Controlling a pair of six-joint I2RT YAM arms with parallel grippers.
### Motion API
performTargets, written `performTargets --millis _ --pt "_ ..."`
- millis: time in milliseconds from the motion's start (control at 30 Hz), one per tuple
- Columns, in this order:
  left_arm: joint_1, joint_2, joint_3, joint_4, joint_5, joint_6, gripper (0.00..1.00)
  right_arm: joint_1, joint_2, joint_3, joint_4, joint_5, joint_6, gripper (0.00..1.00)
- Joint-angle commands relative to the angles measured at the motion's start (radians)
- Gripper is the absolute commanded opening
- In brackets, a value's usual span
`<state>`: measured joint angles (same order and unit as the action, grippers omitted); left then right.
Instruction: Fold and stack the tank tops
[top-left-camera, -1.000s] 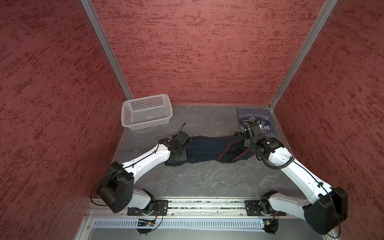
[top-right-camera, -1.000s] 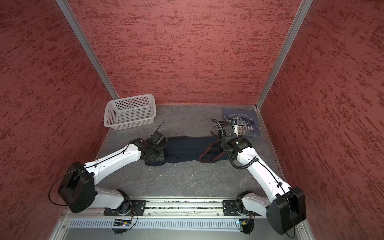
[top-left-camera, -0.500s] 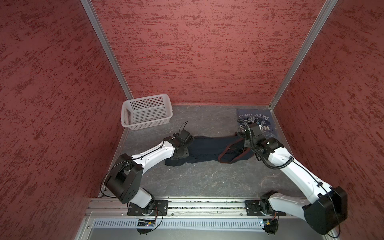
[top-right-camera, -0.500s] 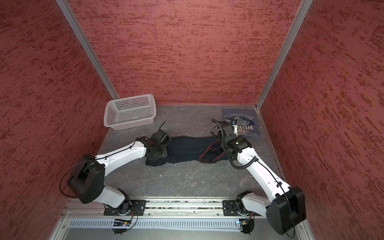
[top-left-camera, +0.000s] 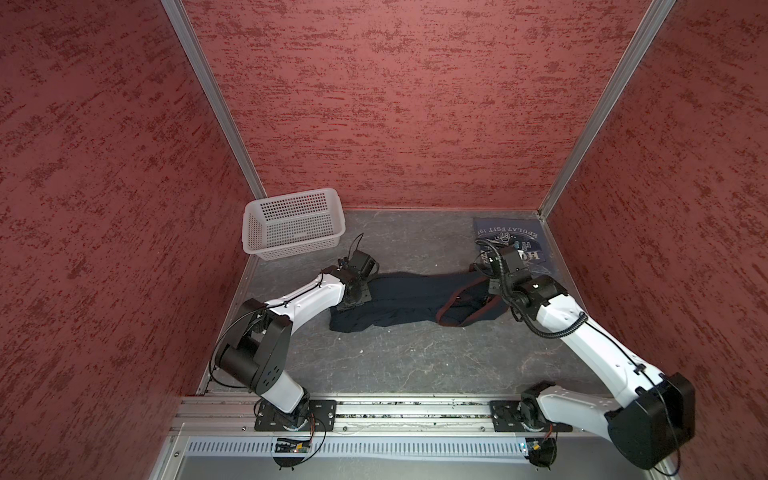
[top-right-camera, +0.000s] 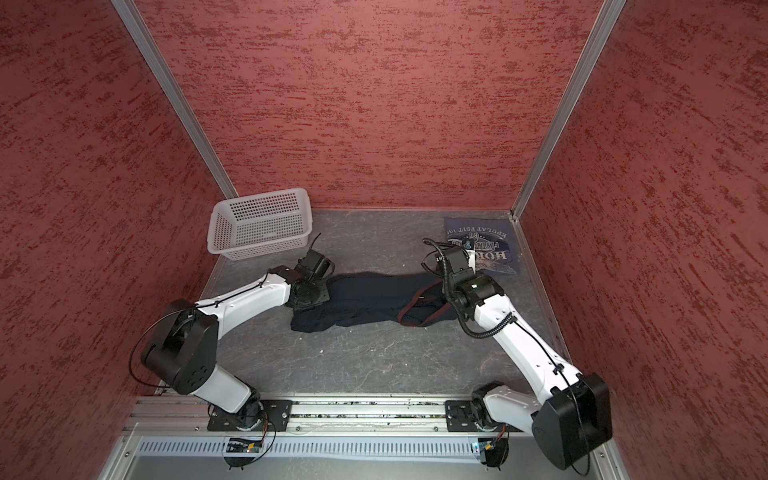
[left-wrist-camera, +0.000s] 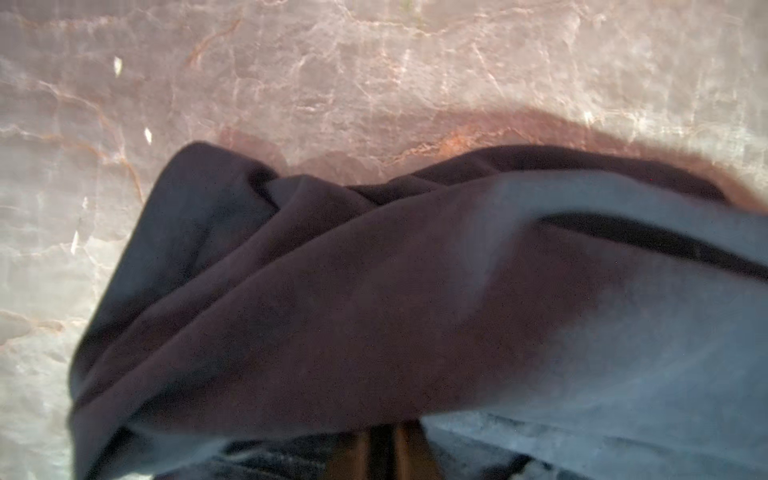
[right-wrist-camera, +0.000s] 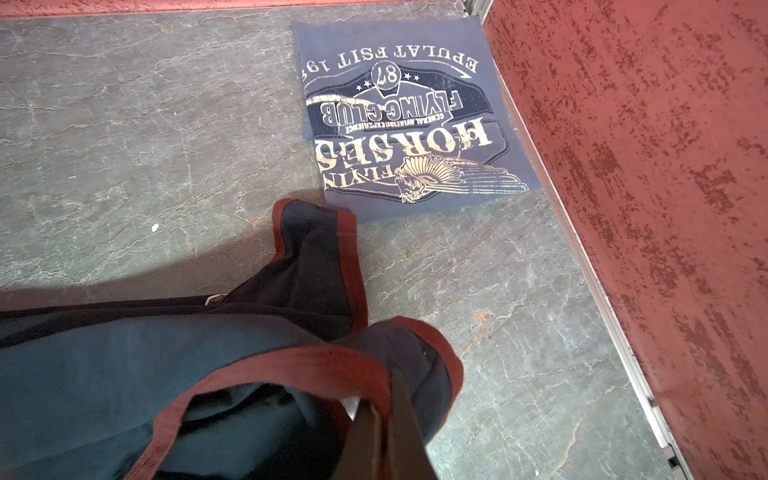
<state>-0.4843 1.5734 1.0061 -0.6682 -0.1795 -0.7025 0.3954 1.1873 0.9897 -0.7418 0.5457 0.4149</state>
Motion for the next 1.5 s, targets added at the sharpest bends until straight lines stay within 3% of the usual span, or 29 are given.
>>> performTargets --millis 0,100,233,400,567,733,900,1133,1167,1200,1233,1400,1467 --pt "0.024 -0.095 0.030 0.007 0.003 0.021 0.00 -0.013 -0.011 0.032 -0.034 0.037 0.021 0.00" --pt "0.061 -0.245 0.072 -0.051 -0.010 0.063 0.00 -0.040 -0.020 0.088 -0.081 0.052 0.009 0.00" --pt "0.142 -0.512 0.185 -0.175 -0.113 0.128 0.00 -0.081 -0.071 0.194 -0.129 0.065 -0.039 0.00" --pt "0.329 -0.725 0.251 -0.214 -0.116 0.186 0.00 -0.110 -0.122 0.298 -0.163 0.046 -0.063 0.00" --pt "0.569 -0.633 0.147 -0.194 0.172 0.182 0.00 -0.126 -0.108 0.245 -0.104 -0.040 -0.052 0.00" --pt "0.609 -0.464 0.006 -0.091 0.330 0.162 0.00 -0.149 0.017 0.086 0.044 -0.170 -0.017 0.00" --pt "0.552 -0.349 0.016 -0.056 0.329 0.189 0.00 -0.175 0.209 0.078 0.156 -0.249 -0.011 0.00" --pt "0.539 -0.272 0.044 -0.028 0.258 0.182 0.00 -0.216 0.479 0.204 0.214 -0.213 -0.037 0.00" --pt "0.546 -0.271 0.040 -0.024 0.249 0.180 0.00 -0.218 0.495 0.216 0.210 -0.205 -0.041 0.07" --pt "0.555 -0.273 0.035 -0.019 0.242 0.174 0.00 -0.219 0.506 0.227 0.198 -0.193 -0.045 0.23" --pt "0.564 -0.275 0.029 -0.011 0.241 0.169 0.00 -0.219 0.505 0.230 0.190 -0.187 -0.052 0.30" --pt "0.590 -0.265 0.027 -0.005 0.239 0.179 0.00 -0.218 0.388 0.178 0.166 -0.179 -0.066 0.61" --pt "0.594 -0.259 0.028 -0.002 0.246 0.181 0.00 -0.215 0.326 0.158 0.131 -0.192 -0.063 0.66"
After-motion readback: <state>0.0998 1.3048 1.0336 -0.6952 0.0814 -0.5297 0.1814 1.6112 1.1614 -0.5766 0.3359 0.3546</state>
